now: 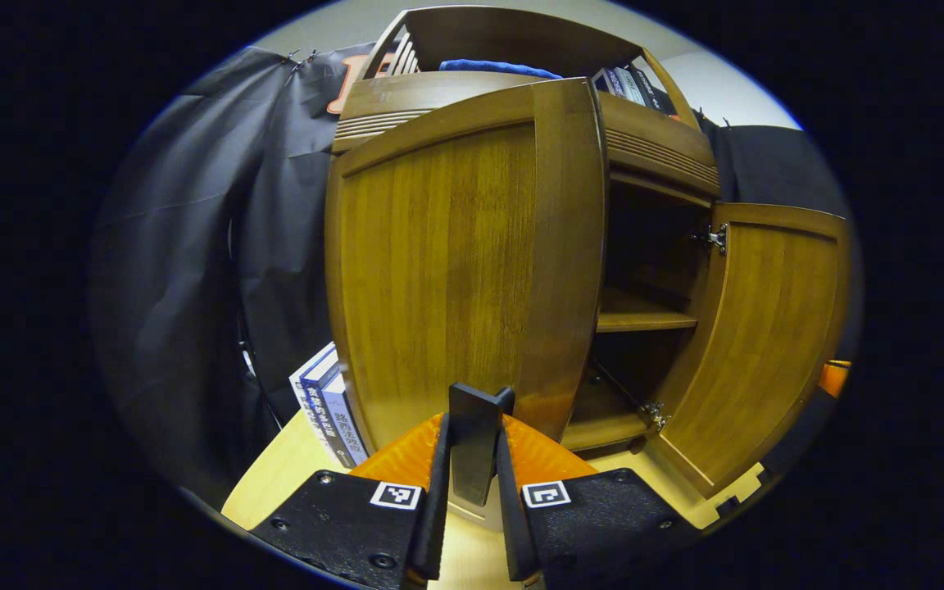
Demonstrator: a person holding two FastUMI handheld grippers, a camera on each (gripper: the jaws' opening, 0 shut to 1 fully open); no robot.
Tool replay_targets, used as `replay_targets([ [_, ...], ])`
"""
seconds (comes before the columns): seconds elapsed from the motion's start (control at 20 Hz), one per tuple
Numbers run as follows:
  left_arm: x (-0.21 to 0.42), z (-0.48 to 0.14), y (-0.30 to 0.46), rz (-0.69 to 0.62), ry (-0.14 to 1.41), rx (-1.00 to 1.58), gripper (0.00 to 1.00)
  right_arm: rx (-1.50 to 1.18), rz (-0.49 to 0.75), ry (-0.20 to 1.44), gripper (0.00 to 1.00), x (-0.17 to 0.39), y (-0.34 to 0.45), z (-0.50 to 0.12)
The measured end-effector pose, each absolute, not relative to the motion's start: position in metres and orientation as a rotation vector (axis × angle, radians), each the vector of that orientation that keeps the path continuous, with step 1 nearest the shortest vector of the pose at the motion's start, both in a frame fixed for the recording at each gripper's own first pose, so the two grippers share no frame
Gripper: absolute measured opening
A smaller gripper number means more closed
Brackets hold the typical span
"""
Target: Open the right door of the double-door shoe cabinet with the right hand, and open the left door with the left hand.
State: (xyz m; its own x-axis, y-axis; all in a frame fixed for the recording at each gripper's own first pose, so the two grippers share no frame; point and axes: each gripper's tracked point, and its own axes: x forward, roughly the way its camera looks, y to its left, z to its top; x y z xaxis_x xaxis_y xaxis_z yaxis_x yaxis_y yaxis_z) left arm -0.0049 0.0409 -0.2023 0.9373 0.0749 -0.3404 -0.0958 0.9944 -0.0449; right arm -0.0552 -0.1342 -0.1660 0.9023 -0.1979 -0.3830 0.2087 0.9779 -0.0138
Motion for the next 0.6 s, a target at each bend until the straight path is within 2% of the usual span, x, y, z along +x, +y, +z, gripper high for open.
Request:
replay_targets([
  [0.05, -0.009, -0.202, 0.045, 0.093, 0.345, -0.059, 0.32, 0.03, -0.191, 0.394, 0.14, -0.05, -0.128, -0.167],
  [0.1, -0.012, -0.201, 0.048, 0.097, 0.344, -0.057, 0.31, 0.033, -0.172, 0.395, 0.09, -0.044, -0.12, -0.169],
  [0.6, -0.061, -0.194, 0.107, 0.211, 0.355, 0.011, 0.3, 0.052, 0.041, 0.417, 0.09, -0.012, -0.041, -0.189],
])
